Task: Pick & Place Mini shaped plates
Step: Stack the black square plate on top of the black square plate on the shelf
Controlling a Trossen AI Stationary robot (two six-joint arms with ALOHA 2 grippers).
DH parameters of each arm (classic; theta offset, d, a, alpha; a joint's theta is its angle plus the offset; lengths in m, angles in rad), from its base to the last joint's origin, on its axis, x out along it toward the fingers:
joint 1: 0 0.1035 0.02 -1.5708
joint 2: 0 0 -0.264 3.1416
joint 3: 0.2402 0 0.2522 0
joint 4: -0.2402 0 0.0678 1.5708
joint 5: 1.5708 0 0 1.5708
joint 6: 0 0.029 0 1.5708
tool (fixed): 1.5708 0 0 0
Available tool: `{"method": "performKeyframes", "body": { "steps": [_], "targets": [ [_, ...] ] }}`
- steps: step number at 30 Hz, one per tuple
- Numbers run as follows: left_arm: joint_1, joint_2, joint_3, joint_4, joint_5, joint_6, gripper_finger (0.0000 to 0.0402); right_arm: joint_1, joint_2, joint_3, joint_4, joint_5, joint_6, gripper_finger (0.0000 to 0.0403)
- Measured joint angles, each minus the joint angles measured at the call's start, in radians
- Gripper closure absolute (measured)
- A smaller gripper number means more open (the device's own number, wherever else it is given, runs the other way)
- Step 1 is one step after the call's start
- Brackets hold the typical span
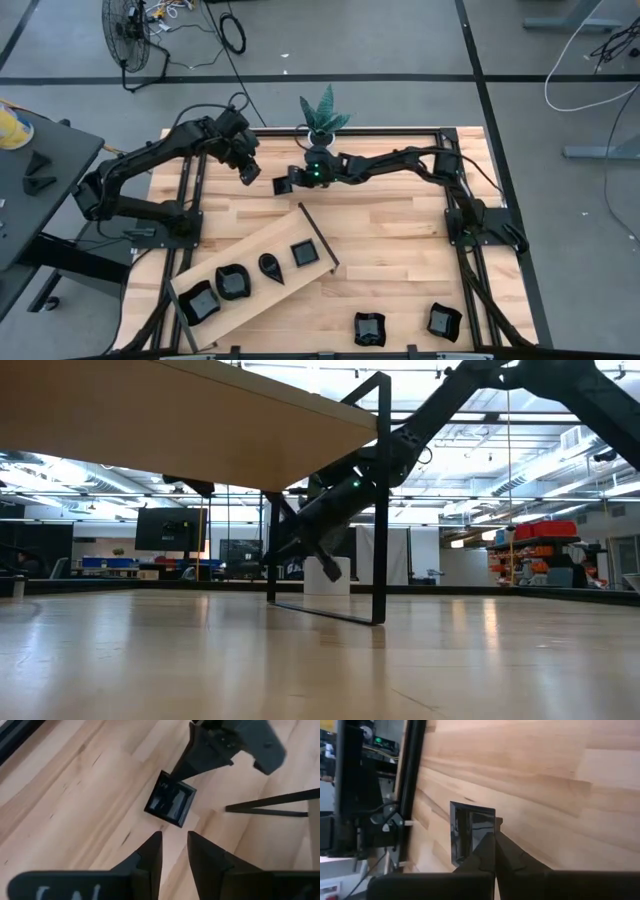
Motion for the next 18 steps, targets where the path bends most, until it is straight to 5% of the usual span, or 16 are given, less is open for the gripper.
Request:
{"method": "performKeyframes", "body": {
  "steps": [18],
  "targets": [
    [0.005,0.0,0.0,-0.024,-0.084,-0.116,0.0289,0.003,0.005,0.007,-0.092,0.034,-0.008,0.039]
  ]
}}
